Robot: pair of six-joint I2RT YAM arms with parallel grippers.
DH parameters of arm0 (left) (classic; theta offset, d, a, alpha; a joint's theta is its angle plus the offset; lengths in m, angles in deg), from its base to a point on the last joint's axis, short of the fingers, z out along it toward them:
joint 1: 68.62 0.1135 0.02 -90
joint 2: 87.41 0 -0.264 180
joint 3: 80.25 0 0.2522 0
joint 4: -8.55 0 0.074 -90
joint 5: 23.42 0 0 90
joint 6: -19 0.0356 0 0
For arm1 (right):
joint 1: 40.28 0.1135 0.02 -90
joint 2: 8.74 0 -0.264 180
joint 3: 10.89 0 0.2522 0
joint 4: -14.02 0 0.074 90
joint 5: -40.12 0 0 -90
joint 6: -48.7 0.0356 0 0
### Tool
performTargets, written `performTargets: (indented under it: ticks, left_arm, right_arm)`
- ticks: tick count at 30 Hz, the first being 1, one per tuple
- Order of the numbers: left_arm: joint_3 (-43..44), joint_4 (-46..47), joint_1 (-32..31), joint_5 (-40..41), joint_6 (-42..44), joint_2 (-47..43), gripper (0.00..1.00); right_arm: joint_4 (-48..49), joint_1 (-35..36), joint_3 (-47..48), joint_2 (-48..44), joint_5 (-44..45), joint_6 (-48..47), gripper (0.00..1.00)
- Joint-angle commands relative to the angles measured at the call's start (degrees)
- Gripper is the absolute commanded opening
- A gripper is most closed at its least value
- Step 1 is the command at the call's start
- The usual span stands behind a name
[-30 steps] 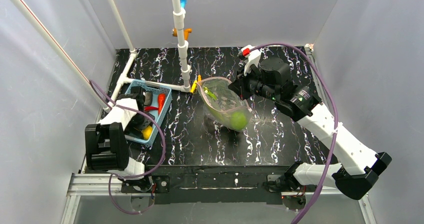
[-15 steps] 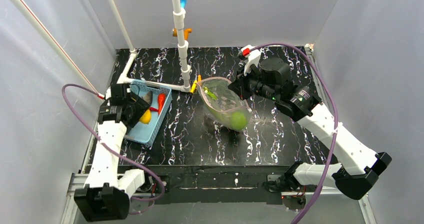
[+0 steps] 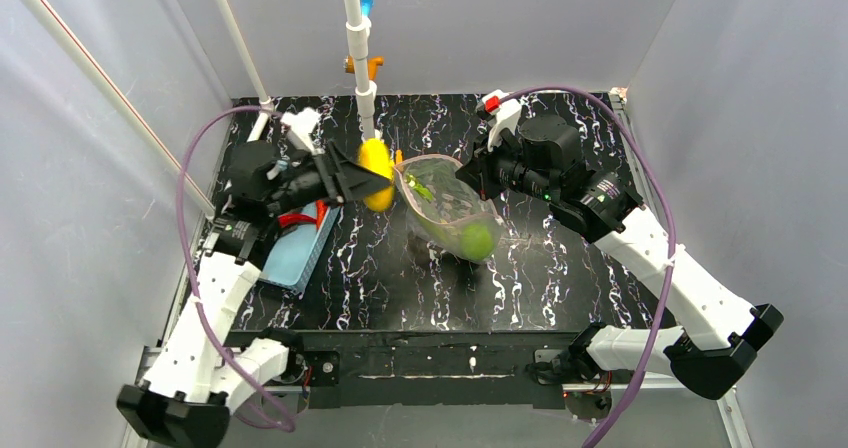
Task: Place the food in the zip-top bag and seal the zipper
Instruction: Place the fake vegetable in the zipper food storage bag.
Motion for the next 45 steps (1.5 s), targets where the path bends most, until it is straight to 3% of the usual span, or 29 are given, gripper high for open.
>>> performTargets:
  ticks: [1,4,6,10,15,20,26,29,37,45]
  left_arm:
    - [7.0,9.0,-16.9,-0.4,1.9,1.3,0.36]
    - [7.7,10.0,-24.6,10.2,1.1,2.7,0.38]
    - [6.5,11.8,-27.3,19.8,-4.9,3.0,0.46]
    - [2.7,20.8,-32.0,31.2,-14.8,4.5,0.47]
    - [2.6,25.8,-36.9,40.8,-9.5,7.5,0.49]
    - [2.1,27.2,-38.5,44.0,-6.2,9.4,0.61]
    - [0.1,25.1,-38.6,47.0,-5.8,7.6,0.85]
    - [-0.2,24.4,-38.6,47.8,-4.4,6.3,0.92]
    - [1.7,18.3,-38.5,47.1,-1.3,4.8,0.94]
    - [10.1,3.5,-38.5,43.8,10.0,1.6,0.95]
  right_arm:
    - [2.6,0.1,2.4,0.2,-1.0,0.6,0.01]
    - [2.2,0.1,2.9,0.3,-1.4,0.7,0.01]
    - [2.1,0.1,3.0,0.2,-1.3,0.6,0.01]
    - [2.3,0.1,2.6,-0.3,-0.8,0.6,0.01]
    - [2.3,0.1,3.1,0.1,-1.4,0.8,0.01]
    - [2.0,0.1,3.2,-0.1,-0.8,0.6,0.01]
    - [2.7,0.1,2.4,-0.5,-0.6,0.5,0.01]
    - [2.8,0.1,2.5,-0.3,-0.7,0.5,0.01]
    - [2.9,0.1,2.4,-0.3,-0.9,0.8,0.01]
    - [3.3,0.1,1.3,-1.1,-0.7,1.0,0.01]
